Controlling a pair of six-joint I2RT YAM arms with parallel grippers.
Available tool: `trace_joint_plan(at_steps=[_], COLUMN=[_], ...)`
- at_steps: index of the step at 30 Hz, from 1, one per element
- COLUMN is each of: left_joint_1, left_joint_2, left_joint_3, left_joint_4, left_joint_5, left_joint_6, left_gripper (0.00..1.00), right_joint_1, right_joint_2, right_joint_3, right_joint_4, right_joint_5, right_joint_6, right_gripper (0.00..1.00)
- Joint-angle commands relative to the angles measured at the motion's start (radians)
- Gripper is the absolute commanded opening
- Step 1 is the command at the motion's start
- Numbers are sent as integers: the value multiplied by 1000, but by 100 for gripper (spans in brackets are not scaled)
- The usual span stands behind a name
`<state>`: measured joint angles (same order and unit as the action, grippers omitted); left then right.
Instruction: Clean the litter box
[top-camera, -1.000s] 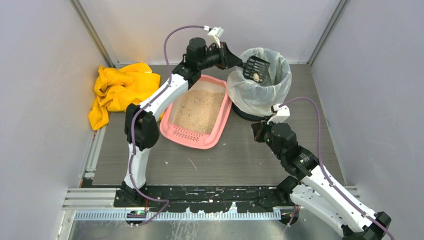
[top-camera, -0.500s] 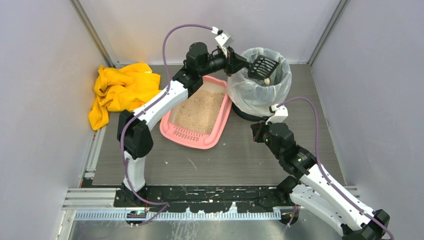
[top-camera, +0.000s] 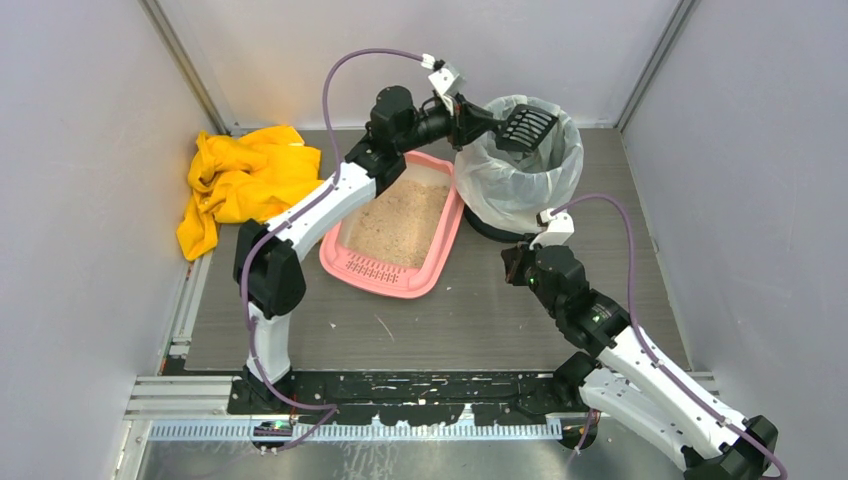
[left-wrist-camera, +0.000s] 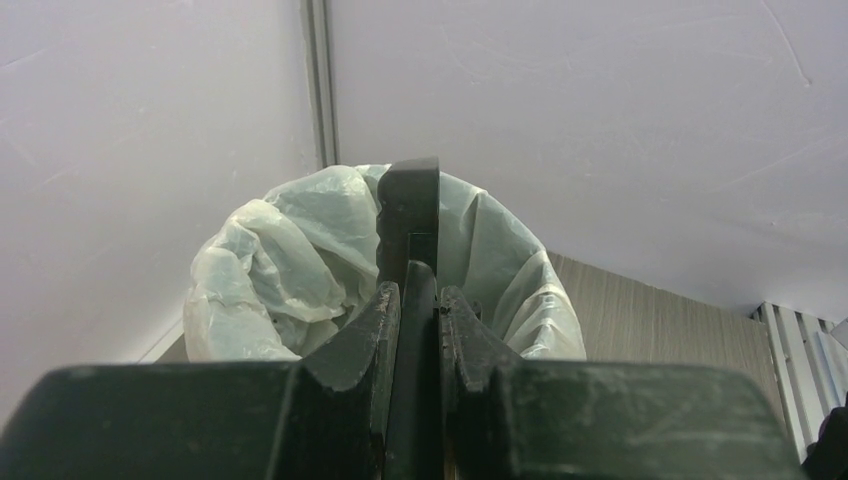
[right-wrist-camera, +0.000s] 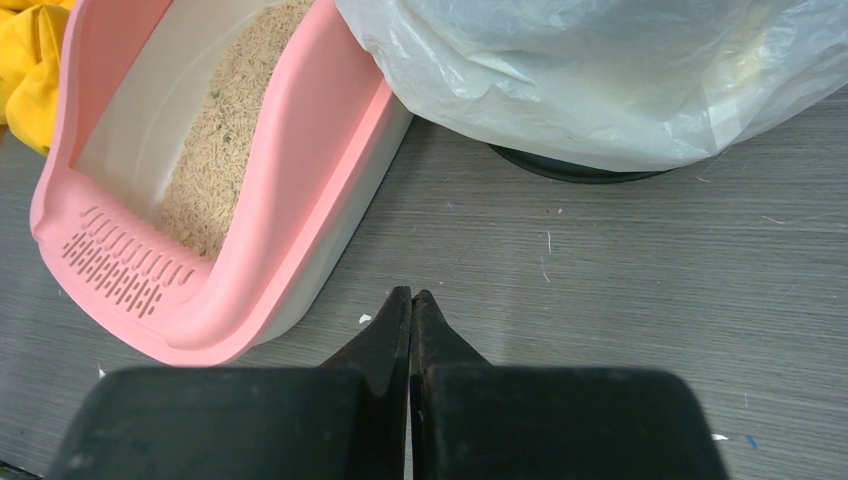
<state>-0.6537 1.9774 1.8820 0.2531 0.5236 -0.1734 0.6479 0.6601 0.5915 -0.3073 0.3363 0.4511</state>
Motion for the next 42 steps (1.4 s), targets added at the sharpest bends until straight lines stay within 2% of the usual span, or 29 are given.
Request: trace_joint_plan(at_steps=[1, 8, 10, 13, 15, 20, 24, 27, 30, 36, 38, 42], left_joint_1=[4, 117, 150, 194, 223, 287, 335, 389, 417, 439, 437, 395], left_joint_2=[-107, -182, -209, -284, -369, -712, -894, -917, -872, -801, -793, -741], left_joint_3=[-24, -17, -23, -77, -171, -620, -776, -785, -748, -748, -735, -587], left_joint_4=[147, 271, 261, 140, 49, -55, -226, -302, -336, -289, -303, -535], left_joint_5=[-64, -46, -55, -105, -149, -284, -343, -337, -323, -291, -297, -312], left_joint_6=[-48, -341, -417, -446, -450, -405, -360, -363, -367, -438, -446, -364], left_gripper=[0, 0, 0, 0, 0, 0, 0, 0, 0, 0, 0, 0], right_joint_1=[-2, -3, -2, -2, -2, 0, 2, 2, 2, 0, 0, -9], right_joint_2=[1, 13, 30, 41, 38, 66, 160, 279, 374, 450, 423, 362], right_joint_3=[-1, -17, -8, 0, 5, 6, 45, 138, 210, 281, 333, 450], right_joint_4=[54, 76, 73, 87, 96, 151, 202, 196, 193, 128, 14, -263], right_joint_5=[18, 1, -20, -51, -80, -171, -198, -200, -159, -127, -101, -33], right_joint_6=[11, 13, 0, 1, 8, 30, 33, 19, 28, 72, 58, 65], right_gripper=[1, 1, 1, 1, 3, 6, 6, 6, 5, 5, 5, 5])
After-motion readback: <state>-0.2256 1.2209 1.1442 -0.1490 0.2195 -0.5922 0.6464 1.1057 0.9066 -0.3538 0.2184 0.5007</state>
